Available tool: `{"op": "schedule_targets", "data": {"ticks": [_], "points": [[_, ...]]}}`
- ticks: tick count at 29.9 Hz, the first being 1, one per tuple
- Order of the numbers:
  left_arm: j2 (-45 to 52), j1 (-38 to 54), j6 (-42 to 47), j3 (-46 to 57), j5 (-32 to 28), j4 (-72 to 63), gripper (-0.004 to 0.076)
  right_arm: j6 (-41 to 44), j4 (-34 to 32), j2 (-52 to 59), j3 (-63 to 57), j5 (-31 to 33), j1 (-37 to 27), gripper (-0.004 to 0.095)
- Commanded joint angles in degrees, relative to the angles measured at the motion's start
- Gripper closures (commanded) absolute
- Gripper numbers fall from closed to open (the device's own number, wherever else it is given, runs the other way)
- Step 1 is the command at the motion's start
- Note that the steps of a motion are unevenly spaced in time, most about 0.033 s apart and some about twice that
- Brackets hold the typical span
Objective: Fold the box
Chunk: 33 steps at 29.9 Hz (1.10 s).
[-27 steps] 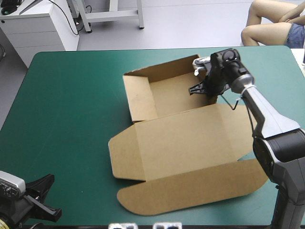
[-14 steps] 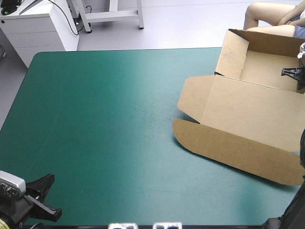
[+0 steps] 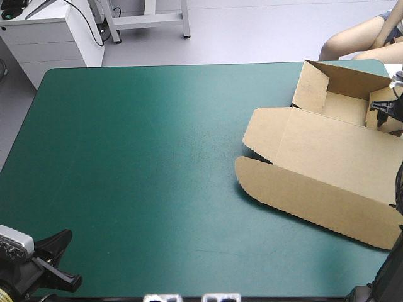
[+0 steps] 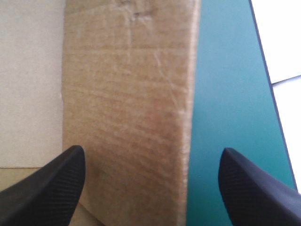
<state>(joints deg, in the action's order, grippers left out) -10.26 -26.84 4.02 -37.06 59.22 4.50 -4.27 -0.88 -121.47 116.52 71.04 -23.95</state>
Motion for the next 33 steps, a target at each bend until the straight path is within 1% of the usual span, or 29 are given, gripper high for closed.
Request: {"op": "schedule_targets", "data": {"ticks": [1,3,5,6,8,10,13,14,17,22,27,30,31,33], "points": [[-0.77,-0.16,0.09,-1.44,-3.98,0.11,0.0732,0.31,-1.09,6.69,1.29,0.68,-0.44,0.0169],[-0.77,-0.16,0.09,-1.44,-3.98,0.11,0.0732,0.31,-0.3,9.8,1.29,0.68,-0.44,0.0193],[-0.77,-0.16,0.09,-1.44,-3.98,0.11,0.0732,0.6,1.57,13.13,1.29,0.68,-0.44,0.0247],[-0.77,-0.16,0.09,-1.44,-3.98,0.11,0.0732,0.6,3.42,15.01,1.29,0.68,-0.44,0.0294],[-0.77,-0.16,0.09,-1.44,-3.98,0.11,0.0732,0.04,8.1,18.44,1.29,0.68,-0.31,0.0429],[-0.77,-0.16,0.09,-1.44,-3.98,-0.01,0.0732,-1.89,13.12,22.08,1.2,0.68,0.3,0.0605],[-0.77,-0.16,0.09,-1.44,-3.98,-0.11,0.0732,-2.58,18.08,26.58,1.2,0.68,2.4,0.0855],[-0.77,-0.16,0.09,-1.44,-3.98,-0.11,0.0732,-2.67,19.31,27.57,1.2,0.68,3.36,0.0917],[-0.77,-0.16,0.09,-1.44,-3.98,-0.23,0.0732,-3.5,20.27,30.52,1.2,0.68,8.85,0.0918],[-0.77,-0.16,0.26,-1.35,-3.98,-0.23,0.0732,-4.76,18.46,33.82,1.2,0.68,22.62,0.0921],[-0.77,-0.16,0.52,-1.35,-3.98,-0.37,0.0732,-4.28,10.34,35.3,-0.09,0.68,36.17,0.0921],[-0.77,-0.16,0.52,-1.35,-4.09,-0.46,0.0732,-3.41,5.84,37.74,-5.47,0.21,42.1,0.0921],[-0.77,-0.16,0.52,-1.35,-4.23,-0.46,0.0732,-3.14,4.74,38.72,-7.6,-0.84,43.25,0.0921],[-0.77,-0.16,0.52,-1.35,-4.23,-0.46,0.0732,-2.37,2.61,42.01,-14.07,-5.07,45.31,0.0922]]}}
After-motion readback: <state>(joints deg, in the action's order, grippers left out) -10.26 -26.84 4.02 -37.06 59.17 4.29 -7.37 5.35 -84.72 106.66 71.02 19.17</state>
